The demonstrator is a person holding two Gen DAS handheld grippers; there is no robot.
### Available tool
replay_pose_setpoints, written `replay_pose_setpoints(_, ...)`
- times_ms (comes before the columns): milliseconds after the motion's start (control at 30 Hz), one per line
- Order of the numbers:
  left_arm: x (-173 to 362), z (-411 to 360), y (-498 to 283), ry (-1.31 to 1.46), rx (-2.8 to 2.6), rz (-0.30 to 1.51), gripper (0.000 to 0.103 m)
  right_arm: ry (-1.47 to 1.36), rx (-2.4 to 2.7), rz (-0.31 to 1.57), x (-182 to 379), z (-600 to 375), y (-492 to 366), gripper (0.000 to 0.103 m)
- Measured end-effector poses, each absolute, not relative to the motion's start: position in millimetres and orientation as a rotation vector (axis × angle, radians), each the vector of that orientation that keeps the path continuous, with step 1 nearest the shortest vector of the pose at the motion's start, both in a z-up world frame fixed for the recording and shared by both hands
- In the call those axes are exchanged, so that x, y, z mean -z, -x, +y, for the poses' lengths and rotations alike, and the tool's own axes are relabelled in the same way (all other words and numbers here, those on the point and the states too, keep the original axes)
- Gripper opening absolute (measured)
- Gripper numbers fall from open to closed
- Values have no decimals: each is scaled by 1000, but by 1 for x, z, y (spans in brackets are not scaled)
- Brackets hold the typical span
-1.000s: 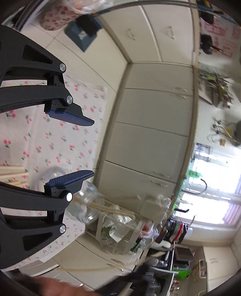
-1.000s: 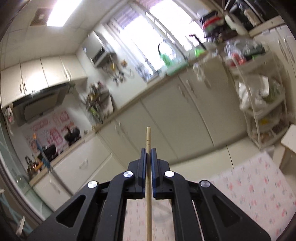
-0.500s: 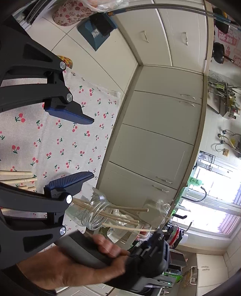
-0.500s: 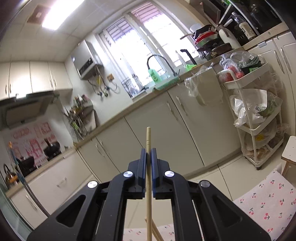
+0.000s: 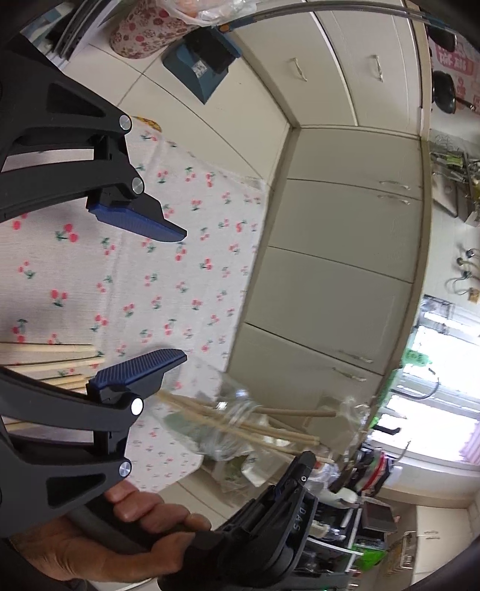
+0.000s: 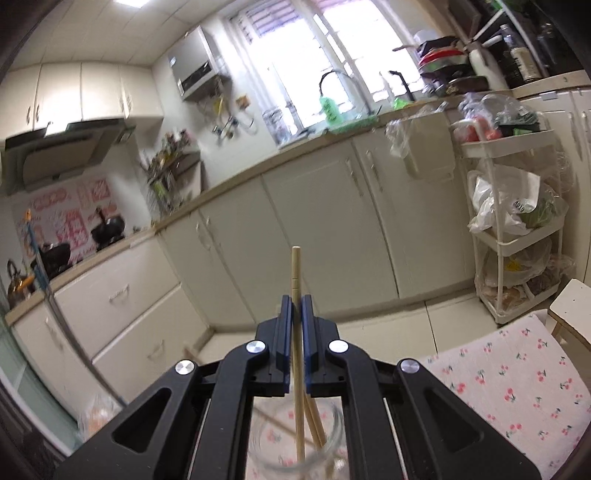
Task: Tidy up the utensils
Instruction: 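Lower both tools back to the chopstick pile and grasp one each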
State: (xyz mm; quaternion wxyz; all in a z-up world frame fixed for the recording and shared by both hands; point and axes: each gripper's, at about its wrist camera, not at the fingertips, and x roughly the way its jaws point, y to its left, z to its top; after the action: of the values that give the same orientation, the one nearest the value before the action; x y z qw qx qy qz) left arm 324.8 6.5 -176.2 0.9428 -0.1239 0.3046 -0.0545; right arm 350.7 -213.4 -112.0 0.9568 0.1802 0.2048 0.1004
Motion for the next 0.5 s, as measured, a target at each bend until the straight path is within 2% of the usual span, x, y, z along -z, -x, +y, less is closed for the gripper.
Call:
replay_pose_setpoints(100, 181, 4, -320, 242, 117, 670, 60, -347, -234, 457, 114, -216, -342, 7)
replay_pose_setpoints(167, 184, 2, -317, 226, 120, 711, 61, -365, -243, 483, 114, -223, -333, 22)
replay_pose_setpoints(200, 185, 2, -315, 221, 122, 726, 61, -372, -245, 490, 114, -226, -328, 23)
replay_pose_setpoints(300, 186, 0, -307, 186, 132, 752, 61, -372, -256, 559, 117, -233, -303, 24)
replay_pose_setpoints(500, 188, -10, -293, 89, 172, 815, 61, -254, -276, 883, 169, -220, -250, 20)
